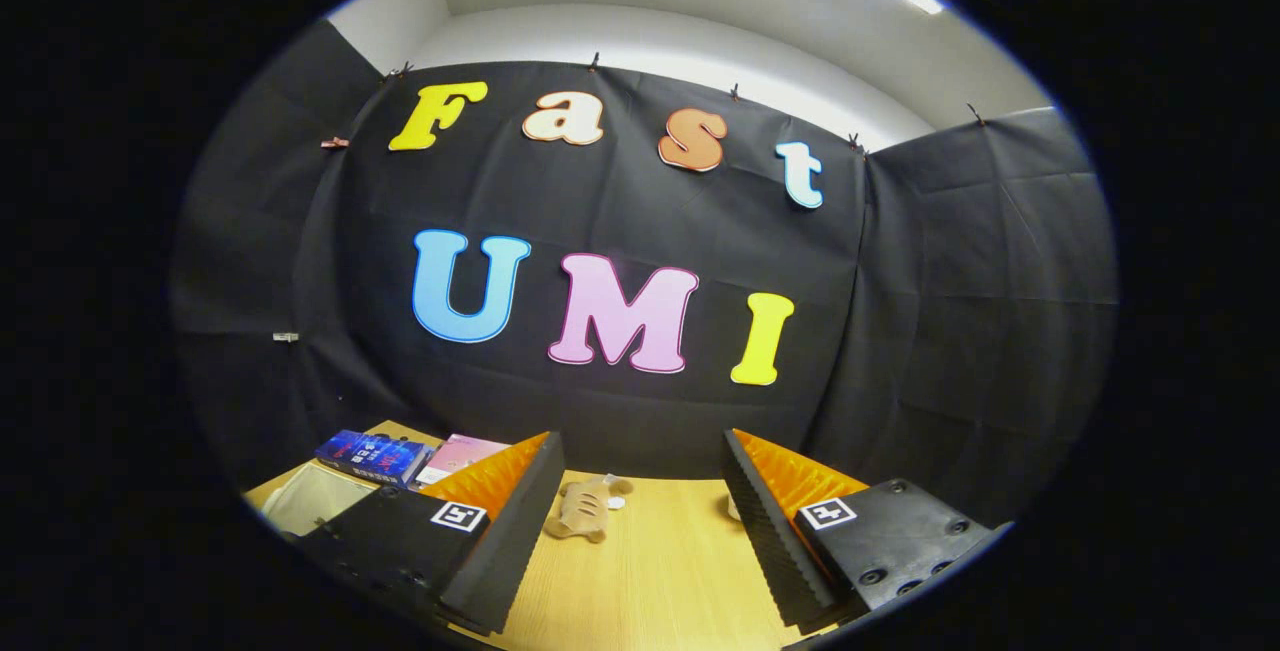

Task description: Open the storage box then place both shoes into the box .Put the left shoe in first, then the right shoe, with the right side of both shoes facing outward in a uniform manner.

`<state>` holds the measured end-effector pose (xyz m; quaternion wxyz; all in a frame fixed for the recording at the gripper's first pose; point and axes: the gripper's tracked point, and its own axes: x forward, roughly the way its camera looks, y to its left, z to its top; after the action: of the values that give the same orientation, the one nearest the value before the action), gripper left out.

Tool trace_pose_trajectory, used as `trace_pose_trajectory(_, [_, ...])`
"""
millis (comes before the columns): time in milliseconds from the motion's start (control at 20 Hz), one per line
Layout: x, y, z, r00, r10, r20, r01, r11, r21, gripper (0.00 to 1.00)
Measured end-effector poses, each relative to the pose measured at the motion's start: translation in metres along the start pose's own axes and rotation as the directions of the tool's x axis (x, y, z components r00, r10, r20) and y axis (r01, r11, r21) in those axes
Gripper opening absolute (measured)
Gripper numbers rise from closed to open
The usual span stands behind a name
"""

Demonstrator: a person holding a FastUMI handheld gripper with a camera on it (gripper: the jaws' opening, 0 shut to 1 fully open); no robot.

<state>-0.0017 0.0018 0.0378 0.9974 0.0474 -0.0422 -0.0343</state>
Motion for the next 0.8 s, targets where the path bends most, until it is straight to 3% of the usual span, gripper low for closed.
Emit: trace_pose_trajectory(800, [-0.005, 0.009, 0.002, 1.0, 0.0, -0.025, 0.0, 1.0, -0.001, 0.97])
